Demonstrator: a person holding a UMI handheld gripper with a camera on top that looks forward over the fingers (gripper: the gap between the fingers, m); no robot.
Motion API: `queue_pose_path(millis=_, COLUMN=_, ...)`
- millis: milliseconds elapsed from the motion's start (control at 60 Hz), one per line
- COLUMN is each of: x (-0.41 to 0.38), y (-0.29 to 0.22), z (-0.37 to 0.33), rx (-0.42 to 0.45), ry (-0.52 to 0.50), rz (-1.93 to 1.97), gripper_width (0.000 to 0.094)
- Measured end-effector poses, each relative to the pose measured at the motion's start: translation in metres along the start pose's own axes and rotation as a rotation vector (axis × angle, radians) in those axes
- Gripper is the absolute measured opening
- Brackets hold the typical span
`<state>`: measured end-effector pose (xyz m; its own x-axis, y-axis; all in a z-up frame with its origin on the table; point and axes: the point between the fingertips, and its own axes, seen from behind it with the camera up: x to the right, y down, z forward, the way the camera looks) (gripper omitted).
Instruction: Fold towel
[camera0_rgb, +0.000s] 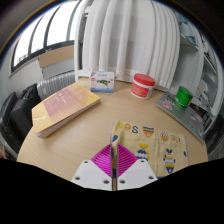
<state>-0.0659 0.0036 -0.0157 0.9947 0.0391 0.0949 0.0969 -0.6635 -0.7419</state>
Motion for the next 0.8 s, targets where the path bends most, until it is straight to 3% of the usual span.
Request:
queue_pose_path(millis=150, x=0.001, y=-0.004, z=-0.006, rx=-0.059, ry=-0.033, rz=0.002, gripper_width=0.0011)
queue_pose_path(millis=400, x=0.088, y=-0.069, z=-0.071, rx=0.087, ry=0.057, rz=0.164, gripper_width=0.0011)
queue_pose_path(millis=550, x=0.17, y=-0.018, z=-0.058, rx=0.004, ry=0.172, rz=0.268, gripper_width=0.0018)
queue_pose_path(millis=667, x=0.202, y=0.052, z=-0.032, rx=-0.17, ry=0.213, rz=0.266, gripper_width=0.0025)
queue_pose_path(millis=717, x=0.208, y=0.042, z=-0.027, rx=-0.088, ry=0.194, rz=0.247, gripper_width=0.0035)
queue_pose_path(millis=800, x=0.205, y=0.044, z=-0.028, rx=-0.122, ry=0.153, rz=0.25, gripper_width=0.0068)
